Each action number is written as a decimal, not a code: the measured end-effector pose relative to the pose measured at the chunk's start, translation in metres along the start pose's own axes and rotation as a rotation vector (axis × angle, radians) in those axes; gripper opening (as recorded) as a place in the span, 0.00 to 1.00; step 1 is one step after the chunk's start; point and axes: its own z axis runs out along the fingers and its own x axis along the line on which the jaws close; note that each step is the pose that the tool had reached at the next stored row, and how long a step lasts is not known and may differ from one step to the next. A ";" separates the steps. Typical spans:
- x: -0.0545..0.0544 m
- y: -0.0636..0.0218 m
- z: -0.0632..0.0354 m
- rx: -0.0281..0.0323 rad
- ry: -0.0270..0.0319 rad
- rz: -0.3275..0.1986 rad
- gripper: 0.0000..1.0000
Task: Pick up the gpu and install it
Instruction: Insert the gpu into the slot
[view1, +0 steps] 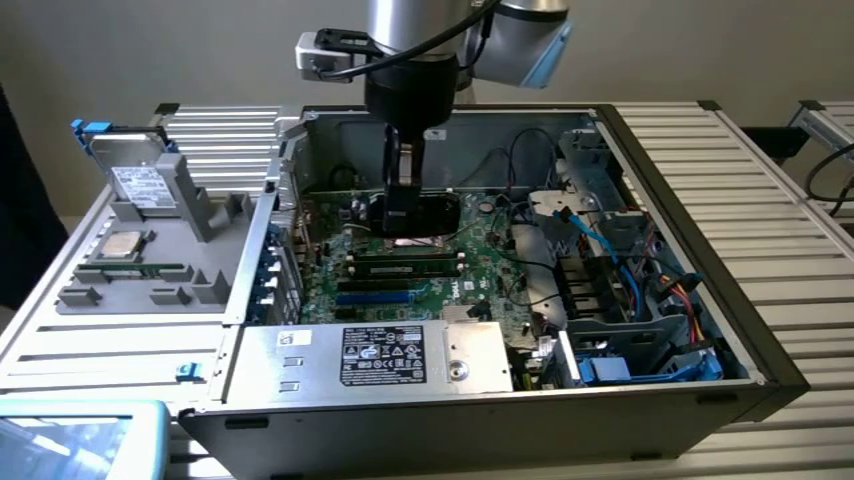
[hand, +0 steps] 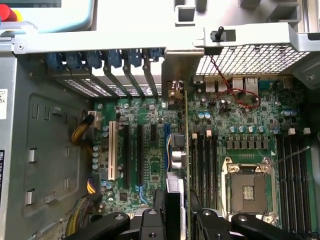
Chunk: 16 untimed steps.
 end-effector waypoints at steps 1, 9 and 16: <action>0.001 0.0002 0.0019 0.0000 -0.0005 0.000 0.29; 0.006 0.0024 0.0171 -0.0002 -0.0045 0.000 0.29; 0.015 0.0023 0.0301 -0.0004 -0.0164 -0.002 0.29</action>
